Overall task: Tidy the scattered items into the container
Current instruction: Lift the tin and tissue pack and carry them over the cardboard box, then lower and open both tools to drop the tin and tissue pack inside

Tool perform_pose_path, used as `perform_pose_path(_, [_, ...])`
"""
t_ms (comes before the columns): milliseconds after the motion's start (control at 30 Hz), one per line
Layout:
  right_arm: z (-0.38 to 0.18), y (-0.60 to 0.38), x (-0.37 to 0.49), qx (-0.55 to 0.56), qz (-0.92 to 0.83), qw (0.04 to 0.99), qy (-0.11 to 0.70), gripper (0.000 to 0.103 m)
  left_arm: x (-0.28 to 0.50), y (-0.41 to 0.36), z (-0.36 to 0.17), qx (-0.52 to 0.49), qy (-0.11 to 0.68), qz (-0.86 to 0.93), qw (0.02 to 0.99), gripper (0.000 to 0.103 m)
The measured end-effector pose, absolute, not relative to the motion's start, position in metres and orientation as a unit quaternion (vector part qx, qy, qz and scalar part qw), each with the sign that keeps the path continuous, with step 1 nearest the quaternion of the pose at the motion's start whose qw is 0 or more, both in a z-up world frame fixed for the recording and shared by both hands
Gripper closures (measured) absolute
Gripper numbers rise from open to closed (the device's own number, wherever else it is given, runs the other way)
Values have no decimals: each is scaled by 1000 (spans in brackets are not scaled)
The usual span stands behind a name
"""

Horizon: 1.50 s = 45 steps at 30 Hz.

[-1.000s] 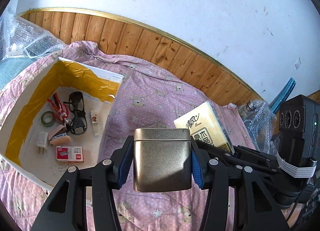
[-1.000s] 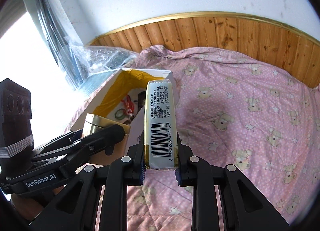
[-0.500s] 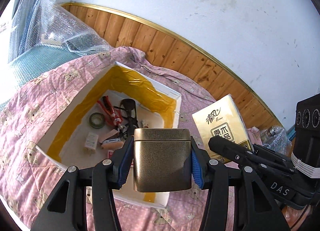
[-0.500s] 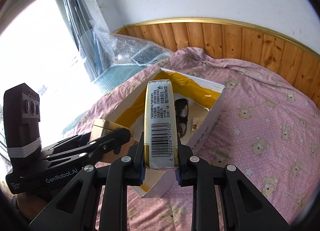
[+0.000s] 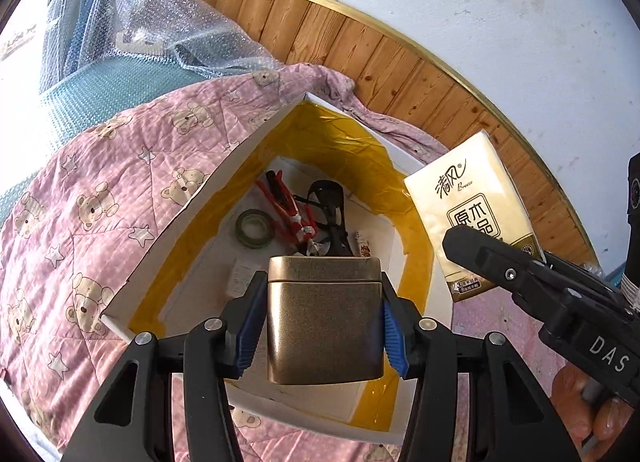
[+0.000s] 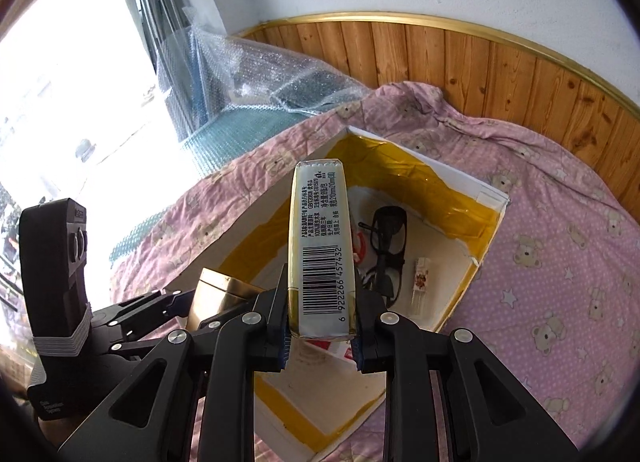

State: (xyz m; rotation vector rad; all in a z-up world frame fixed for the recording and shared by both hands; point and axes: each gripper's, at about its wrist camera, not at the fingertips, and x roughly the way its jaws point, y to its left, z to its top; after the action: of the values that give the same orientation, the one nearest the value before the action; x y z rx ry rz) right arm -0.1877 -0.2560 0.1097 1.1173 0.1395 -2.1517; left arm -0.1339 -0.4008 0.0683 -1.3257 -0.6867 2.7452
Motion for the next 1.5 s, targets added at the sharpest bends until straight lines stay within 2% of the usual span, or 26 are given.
perform_pose_path(233, [92,-265,-207,445,-825,344,53,76,-144,-410,58,-441,-218,871,0,50])
perform_pose_path(267, [88,-264,-209,448,-826,339,52,73,-145,-411,57,-443,-217,870,-1,49])
perform_pose_path(300, [85,-262,-212,452,-826,333,50,60,-146,-413,55,-445,-217,869,-2,46])
perform_pose_path(333, [82,-260,-214,456,-826,328,46,55,-148,-414,54,-448,-217,868,-4,40])
perform_pose_path(367, [79,-258,-215,462,-825,324,42,54,-149,-415,52,-450,-217,866,-5,35])
perform_pose_path(600, [77,-246,-203,482,-818,308,58,43,-143,-430,61,-449,-219,866,-16,29])
perform_pose_path(1133, [93,-254,-145,526,-756,352,166,43,-103,-412,94,-467,-171,867,7,25])
perform_pose_path(1500, [96,-248,-141,549,-740,346,178,43,-100,-404,116,-475,-148,866,44,25])
